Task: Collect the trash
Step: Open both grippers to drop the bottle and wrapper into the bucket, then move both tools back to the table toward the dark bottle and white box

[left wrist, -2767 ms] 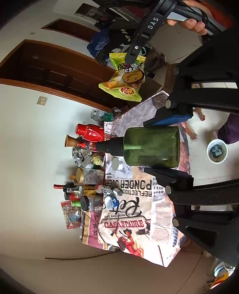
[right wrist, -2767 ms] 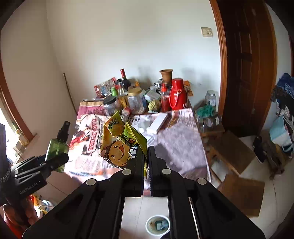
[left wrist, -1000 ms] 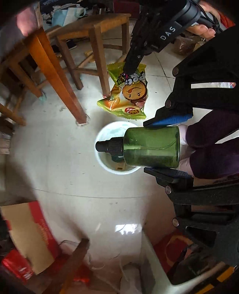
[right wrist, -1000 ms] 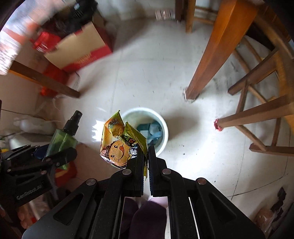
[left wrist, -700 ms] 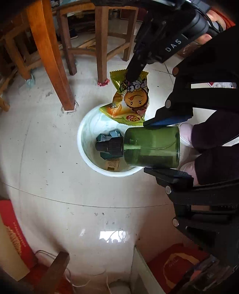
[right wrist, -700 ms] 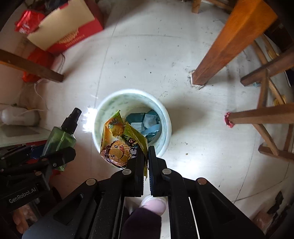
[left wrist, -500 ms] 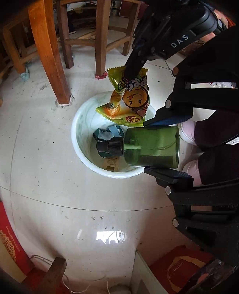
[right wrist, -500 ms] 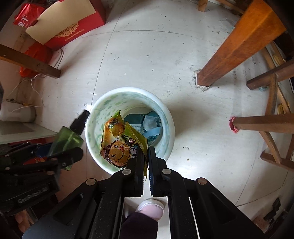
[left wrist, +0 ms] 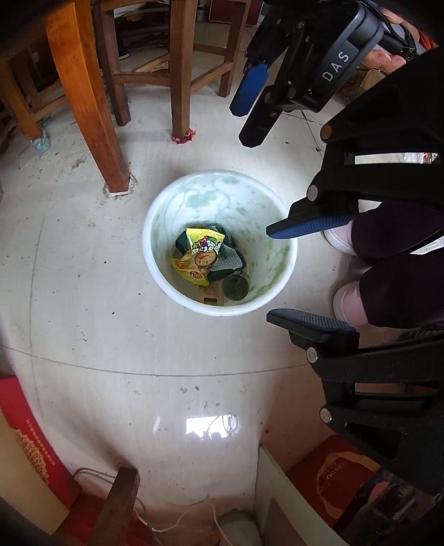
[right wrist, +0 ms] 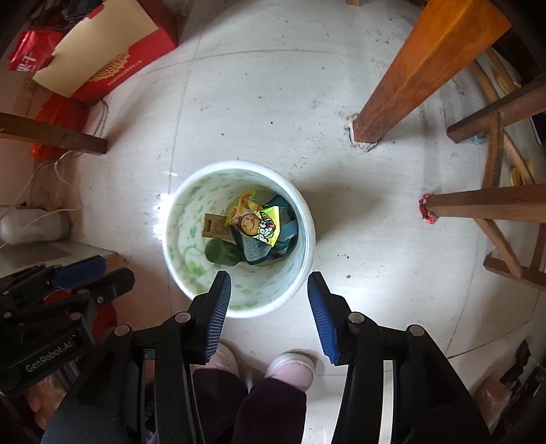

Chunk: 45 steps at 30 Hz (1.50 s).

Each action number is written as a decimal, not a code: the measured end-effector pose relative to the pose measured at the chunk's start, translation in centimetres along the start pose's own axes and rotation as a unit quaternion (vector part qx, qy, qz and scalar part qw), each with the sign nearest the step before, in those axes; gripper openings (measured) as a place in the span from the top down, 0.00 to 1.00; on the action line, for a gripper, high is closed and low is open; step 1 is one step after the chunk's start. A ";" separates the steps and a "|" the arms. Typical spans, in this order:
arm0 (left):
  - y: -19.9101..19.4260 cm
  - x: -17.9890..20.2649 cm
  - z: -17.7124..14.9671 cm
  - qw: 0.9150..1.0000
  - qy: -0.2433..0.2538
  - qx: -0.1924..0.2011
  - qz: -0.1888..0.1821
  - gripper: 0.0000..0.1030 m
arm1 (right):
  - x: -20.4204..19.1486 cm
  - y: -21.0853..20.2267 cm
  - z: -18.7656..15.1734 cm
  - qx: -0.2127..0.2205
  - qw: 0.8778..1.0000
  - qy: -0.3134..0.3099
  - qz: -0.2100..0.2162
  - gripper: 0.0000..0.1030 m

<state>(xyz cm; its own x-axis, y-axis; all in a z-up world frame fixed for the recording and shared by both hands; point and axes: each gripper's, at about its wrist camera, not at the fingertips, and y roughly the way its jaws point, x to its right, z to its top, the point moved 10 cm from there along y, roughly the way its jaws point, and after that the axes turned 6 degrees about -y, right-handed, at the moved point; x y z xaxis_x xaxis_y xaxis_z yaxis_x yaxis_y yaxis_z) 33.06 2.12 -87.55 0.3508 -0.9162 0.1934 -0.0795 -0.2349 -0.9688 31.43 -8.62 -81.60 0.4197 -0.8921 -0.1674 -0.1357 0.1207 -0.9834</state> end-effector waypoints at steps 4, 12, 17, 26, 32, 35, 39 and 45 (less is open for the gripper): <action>-4.2 0.5 -0.4 1.000 0.000 0.014 -0.003 0.60 | -1.0 -4.9 0.3 0.018 1.000 -0.016 -0.002 0.58; -18.3 2.7 -1.3 0.997 0.002 0.072 -0.014 0.60 | -3.4 -19.1 0.9 0.090 0.996 -0.025 0.003 0.58; -29.2 4.2 -1.8 0.991 0.015 0.131 -0.019 0.60 | -5.3 -30.3 0.6 0.157 0.987 -0.019 0.006 0.58; -47.8 6.6 -5.2 0.969 0.051 0.238 -0.033 0.60 | -9.2 -46.7 -1.3 0.252 0.967 -0.013 0.015 0.58; -56.8 7.4 -8.2 0.952 0.057 0.296 -0.050 0.60 | -10.9 -55.6 -2.4 0.325 0.946 -0.016 0.007 0.58; -61.3 7.4 -9.4 0.940 0.062 0.330 -0.059 0.60 | -11.8 -59.5 -3.2 0.362 0.932 -0.019 0.002 0.58; -66.5 7.3 -11.0 0.923 0.070 0.372 -0.065 0.59 | -13.0 -64.3 -4.0 0.409 0.913 -0.019 -0.003 0.58; -72.8 6.4 -12.8 0.888 0.081 0.451 -0.034 0.43 | -13.8 -69.1 -5.1 0.468 0.883 -0.017 -0.018 0.57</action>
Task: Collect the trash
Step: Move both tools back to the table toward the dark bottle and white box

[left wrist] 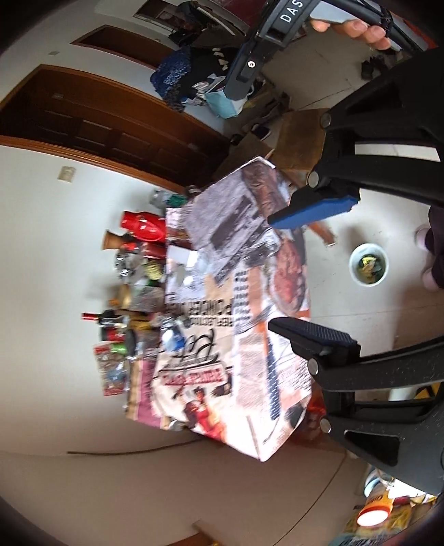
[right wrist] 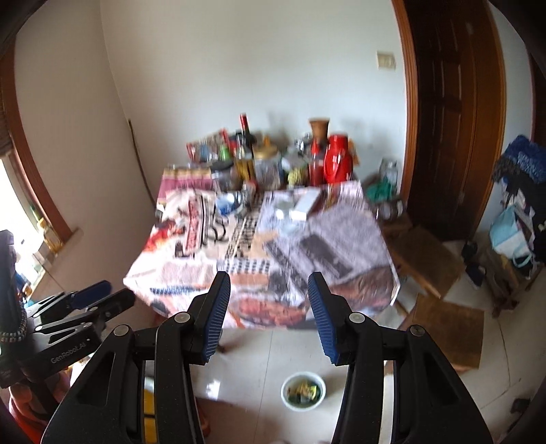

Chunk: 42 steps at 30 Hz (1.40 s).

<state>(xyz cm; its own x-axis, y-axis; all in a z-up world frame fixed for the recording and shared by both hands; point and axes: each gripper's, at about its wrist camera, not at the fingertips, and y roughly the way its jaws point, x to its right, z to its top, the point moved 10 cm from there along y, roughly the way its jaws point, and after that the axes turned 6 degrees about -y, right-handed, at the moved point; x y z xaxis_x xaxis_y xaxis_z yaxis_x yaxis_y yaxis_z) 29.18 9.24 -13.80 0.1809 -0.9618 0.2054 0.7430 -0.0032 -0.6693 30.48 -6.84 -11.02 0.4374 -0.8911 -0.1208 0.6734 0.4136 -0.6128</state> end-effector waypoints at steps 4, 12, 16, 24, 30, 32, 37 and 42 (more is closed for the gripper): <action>-1.6 0.1 1.9 0.999 0.009 0.037 -0.005 0.29 | 0.4 -1.8 1.8 0.040 0.999 0.007 -0.015 0.41; -0.7 1.4 4.8 0.998 0.026 0.062 0.001 0.05 | 1.5 -0.6 4.8 0.068 0.996 -0.024 -0.047 0.23; 1.2 2.2 6.4 0.997 0.028 0.066 0.010 0.05 | 2.3 1.1 6.2 0.070 0.996 -0.031 -0.037 0.22; 6.5 4.6 11.5 0.997 0.006 0.074 0.028 0.05 | 5.3 4.8 10.3 0.077 0.994 -0.071 -0.022 0.22; 10.5 6.5 15.6 0.995 -0.017 0.081 0.054 0.05 | 8.1 8.2 13.4 0.065 0.994 -0.090 0.011 0.22; 12.0 6.9 16.6 0.994 -0.021 0.080 0.067 0.05 | 9.2 9.6 14.0 0.058 0.993 -0.099 0.009 0.22; 15.4 6.9 17.7 0.993 -0.037 0.066 0.092 0.05 | 11.3 13.2 14.9 0.036 0.994 -0.102 0.017 0.22; 19.0 5.0 18.5 0.991 -0.060 0.041 0.114 0.05 | 12.2 16.9 15.5 0.012 0.995 -0.095 0.020 0.22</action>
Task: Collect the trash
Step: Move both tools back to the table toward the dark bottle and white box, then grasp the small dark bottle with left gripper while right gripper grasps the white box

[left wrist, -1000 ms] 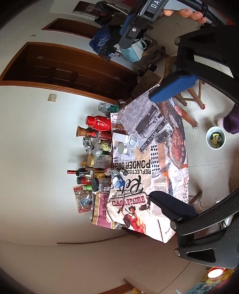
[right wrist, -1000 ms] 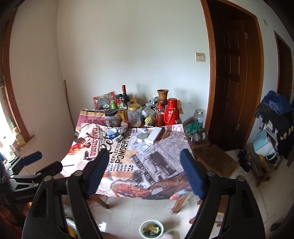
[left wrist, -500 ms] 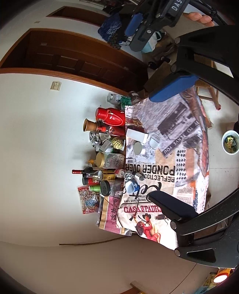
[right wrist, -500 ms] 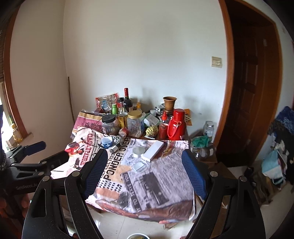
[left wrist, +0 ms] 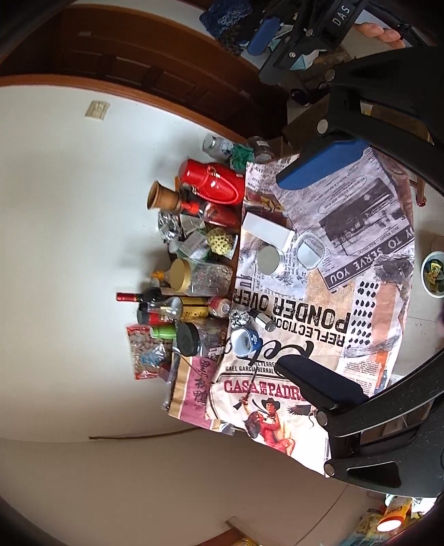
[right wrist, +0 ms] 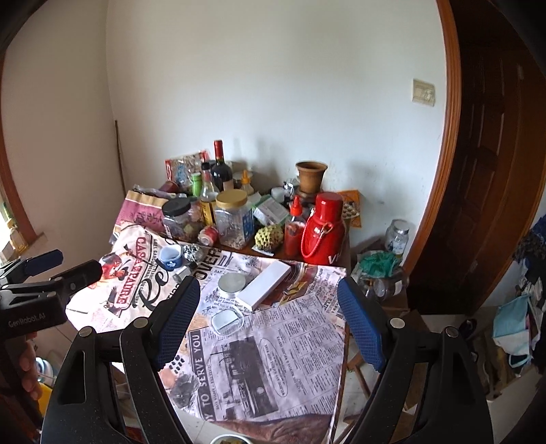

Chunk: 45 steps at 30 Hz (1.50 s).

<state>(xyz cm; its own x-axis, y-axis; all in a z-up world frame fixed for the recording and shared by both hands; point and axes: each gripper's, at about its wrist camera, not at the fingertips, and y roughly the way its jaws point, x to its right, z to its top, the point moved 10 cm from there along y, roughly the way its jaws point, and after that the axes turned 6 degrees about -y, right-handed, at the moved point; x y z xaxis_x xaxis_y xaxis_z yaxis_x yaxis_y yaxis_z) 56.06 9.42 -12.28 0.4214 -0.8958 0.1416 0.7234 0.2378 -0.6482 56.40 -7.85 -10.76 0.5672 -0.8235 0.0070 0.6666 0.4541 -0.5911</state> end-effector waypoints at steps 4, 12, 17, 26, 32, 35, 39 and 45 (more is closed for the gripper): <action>3.6 -1.5 0.8 1.000 -0.019 -0.026 -0.002 0.05 | 0.2 3.0 0.1 -0.022 1.000 0.006 -0.007 0.22; 12.2 -5.6 3.5 0.997 -0.006 -0.076 -0.004 0.05 | 0.5 10.1 -0.1 -0.078 0.994 0.067 -0.046 0.22; 19.0 -8.6 4.0 0.992 0.010 -0.129 -0.010 0.05 | 0.3 15.6 -1.8 -0.124 0.983 0.117 -0.061 0.22; 28.8 -12.4 -0.3 0.976 0.009 -0.218 -0.017 0.17 | -1.3 25.9 -8.8 -0.243 0.952 0.181 -0.046 0.22; 32.8 -12.7 -3.5 0.963 0.007 -0.267 -0.043 0.33 | -3.0 29.8 -11.6 -0.287 0.936 0.202 -0.029 0.22; 33.9 -12.2 -4.3 0.958 0.019 -0.279 -0.054 0.44 | -3.4 30.8 -12.7 -0.308 0.931 0.192 -0.041 0.22; 35.4 -11.9 -5.1 0.955 0.031 -0.289 -0.058 0.53 | -3.0 30.9 -12.9 -0.304 0.934 0.173 -0.075 0.22; 37.2 -11.8 -5.4 0.954 0.039 -0.293 -0.055 0.61 | -1.4 31.1 -12.9 -0.291 0.933 0.178 -0.114 0.23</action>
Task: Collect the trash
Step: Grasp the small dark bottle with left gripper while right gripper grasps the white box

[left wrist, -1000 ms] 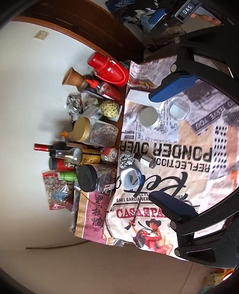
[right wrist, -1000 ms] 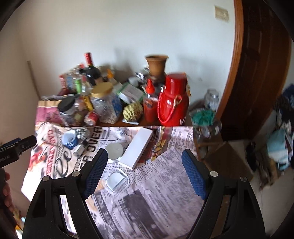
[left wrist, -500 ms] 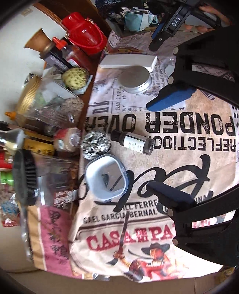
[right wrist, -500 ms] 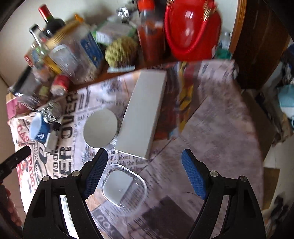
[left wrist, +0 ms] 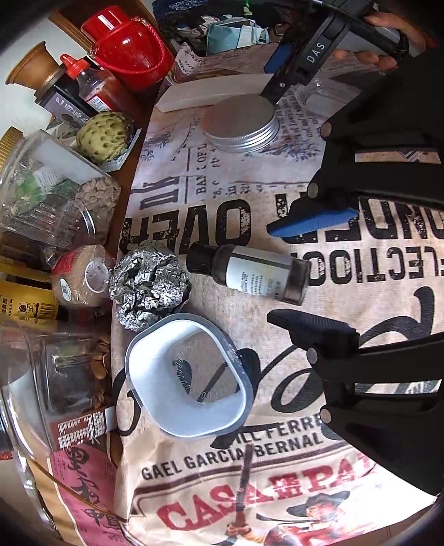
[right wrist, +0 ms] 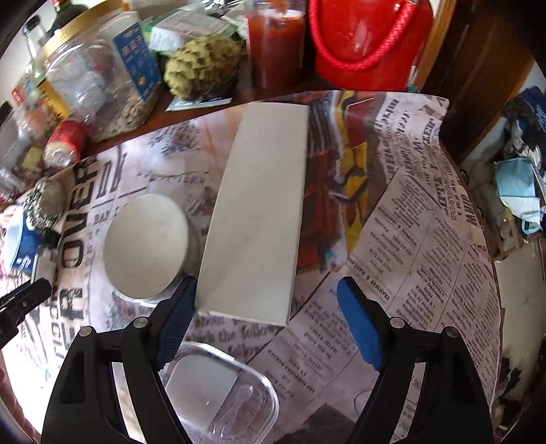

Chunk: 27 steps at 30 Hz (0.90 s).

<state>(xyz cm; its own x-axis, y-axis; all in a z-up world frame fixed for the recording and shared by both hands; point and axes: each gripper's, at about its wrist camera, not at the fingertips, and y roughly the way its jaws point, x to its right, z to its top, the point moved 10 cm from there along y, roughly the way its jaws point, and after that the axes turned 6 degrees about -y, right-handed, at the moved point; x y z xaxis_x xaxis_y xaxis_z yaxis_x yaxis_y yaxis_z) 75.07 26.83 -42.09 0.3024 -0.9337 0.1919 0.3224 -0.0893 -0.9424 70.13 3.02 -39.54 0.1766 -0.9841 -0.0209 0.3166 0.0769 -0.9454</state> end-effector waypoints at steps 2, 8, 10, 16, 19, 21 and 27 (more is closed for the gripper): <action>0.5 0.1 0.2 1.000 0.004 -0.002 0.001 0.62 | 0.5 0.1 0.3 0.007 1.000 0.001 -0.011 0.23; 1.4 0.8 0.7 1.000 0.020 0.010 0.012 0.64 | 1.6 0.5 1.4 0.031 0.999 0.004 -0.021 0.34; 1.5 0.9 0.6 0.999 0.024 0.017 0.019 0.65 | 1.1 0.9 2.1 0.037 0.999 -0.004 -0.020 0.50; 1.8 1.1 0.5 0.997 0.040 0.034 0.052 0.71 | 0.9 0.5 1.8 0.035 0.999 -0.006 -0.008 0.53; 1.9 1.3 0.6 0.997 0.036 0.033 0.058 0.72 | 1.6 -0.9 0.6 0.039 0.999 -0.005 -0.001 0.53; 1.9 1.6 0.3 0.998 0.029 0.022 0.050 0.73 | 1.2 -2.0 -0.2 0.043 0.999 -0.003 0.008 0.53; -0.7 3.0 -1.6 1.000 -0.011 0.014 0.001 0.73 | 3.0 -5.9 -1.5 0.062 0.998 0.001 0.029 0.53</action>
<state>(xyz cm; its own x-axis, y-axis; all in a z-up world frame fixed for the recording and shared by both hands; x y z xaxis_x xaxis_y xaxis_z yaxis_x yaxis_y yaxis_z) 74.34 23.49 -41.30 0.3233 -0.9258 0.1961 0.3461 -0.0773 -0.9350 67.34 -0.59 -34.51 0.1964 -0.9777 -0.0748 0.4194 0.1527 -0.8949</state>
